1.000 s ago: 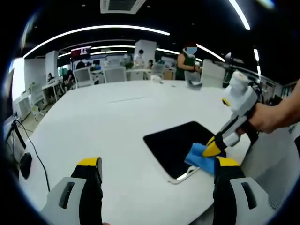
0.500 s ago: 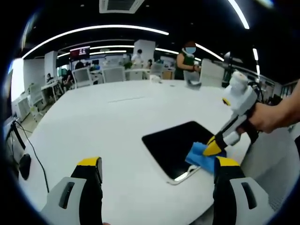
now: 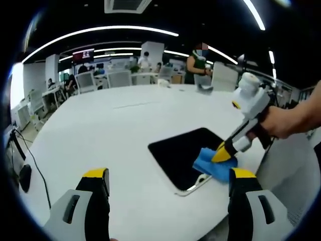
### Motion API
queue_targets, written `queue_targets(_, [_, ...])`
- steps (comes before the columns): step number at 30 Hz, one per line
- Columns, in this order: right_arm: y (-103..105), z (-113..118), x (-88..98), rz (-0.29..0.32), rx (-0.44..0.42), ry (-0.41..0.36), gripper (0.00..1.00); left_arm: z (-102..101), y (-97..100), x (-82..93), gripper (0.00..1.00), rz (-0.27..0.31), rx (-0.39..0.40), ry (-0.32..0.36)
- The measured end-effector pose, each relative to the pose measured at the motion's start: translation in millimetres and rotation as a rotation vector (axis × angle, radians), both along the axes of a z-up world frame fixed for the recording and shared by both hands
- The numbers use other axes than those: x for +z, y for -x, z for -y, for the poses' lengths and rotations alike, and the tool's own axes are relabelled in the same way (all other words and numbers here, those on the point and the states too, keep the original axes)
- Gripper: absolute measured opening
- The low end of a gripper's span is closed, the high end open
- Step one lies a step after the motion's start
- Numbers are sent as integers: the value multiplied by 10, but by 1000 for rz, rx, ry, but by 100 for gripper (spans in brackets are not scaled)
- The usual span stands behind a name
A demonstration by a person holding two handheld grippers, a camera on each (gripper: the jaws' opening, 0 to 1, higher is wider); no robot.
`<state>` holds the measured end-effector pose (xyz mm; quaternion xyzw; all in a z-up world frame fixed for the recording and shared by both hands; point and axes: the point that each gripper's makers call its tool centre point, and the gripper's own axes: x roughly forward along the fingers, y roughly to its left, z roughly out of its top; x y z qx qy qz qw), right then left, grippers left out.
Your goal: Wipe the mirror surface with the cleaning cloth until all visible marks leave the cleaned area.
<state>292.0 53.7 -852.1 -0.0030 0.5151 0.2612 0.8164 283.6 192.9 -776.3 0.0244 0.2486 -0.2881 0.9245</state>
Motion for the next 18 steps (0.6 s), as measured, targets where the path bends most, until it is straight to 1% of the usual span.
queue_targets(4, [-53, 4, 1, 13, -3, 9, 3, -4, -3, 4, 100, 0, 3, 4])
queue_targets(18, [-302, 15, 3, 22, -12, 24, 3, -43, -19, 12, 100, -1, 16, 11])
